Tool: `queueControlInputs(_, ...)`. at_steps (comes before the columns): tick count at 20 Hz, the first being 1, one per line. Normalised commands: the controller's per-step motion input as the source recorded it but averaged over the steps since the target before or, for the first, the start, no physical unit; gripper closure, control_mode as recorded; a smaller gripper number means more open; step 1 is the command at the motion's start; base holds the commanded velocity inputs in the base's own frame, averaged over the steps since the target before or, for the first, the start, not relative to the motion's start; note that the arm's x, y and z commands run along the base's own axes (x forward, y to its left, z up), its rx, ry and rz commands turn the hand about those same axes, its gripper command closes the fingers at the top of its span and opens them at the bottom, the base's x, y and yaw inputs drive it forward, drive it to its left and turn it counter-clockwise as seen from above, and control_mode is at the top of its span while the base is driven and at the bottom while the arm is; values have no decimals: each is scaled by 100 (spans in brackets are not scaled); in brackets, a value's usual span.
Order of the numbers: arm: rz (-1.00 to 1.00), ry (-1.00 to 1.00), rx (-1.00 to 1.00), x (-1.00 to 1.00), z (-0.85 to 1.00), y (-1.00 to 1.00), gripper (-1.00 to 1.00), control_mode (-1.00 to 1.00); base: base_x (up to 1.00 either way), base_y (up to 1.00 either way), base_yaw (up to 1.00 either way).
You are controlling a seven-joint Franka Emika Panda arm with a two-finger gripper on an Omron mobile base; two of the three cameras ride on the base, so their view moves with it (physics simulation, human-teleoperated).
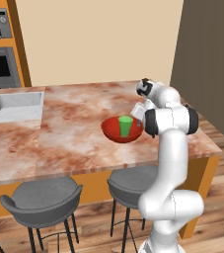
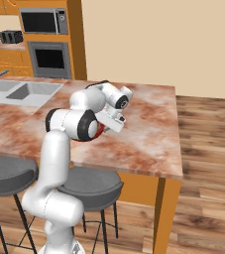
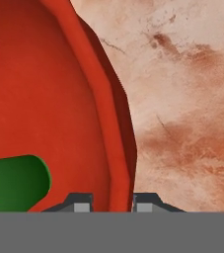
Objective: Place the cup inside the bowl on the dining table and move the bowl to any counter.
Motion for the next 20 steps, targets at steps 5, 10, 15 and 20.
queueControlInputs(5,-11,0,3,-16,8,0,100,-100,0,0,0)
queueControlInputs(10,-9,0,2,-29,4,-1,100,-100,0,0,0)
queueControlInputs(15,-6,0,1,-42,0,0,100,-100,0,0,0)
queueControlInputs(20,-6,0,0,-43,2,0,100,-100,0,0,0)
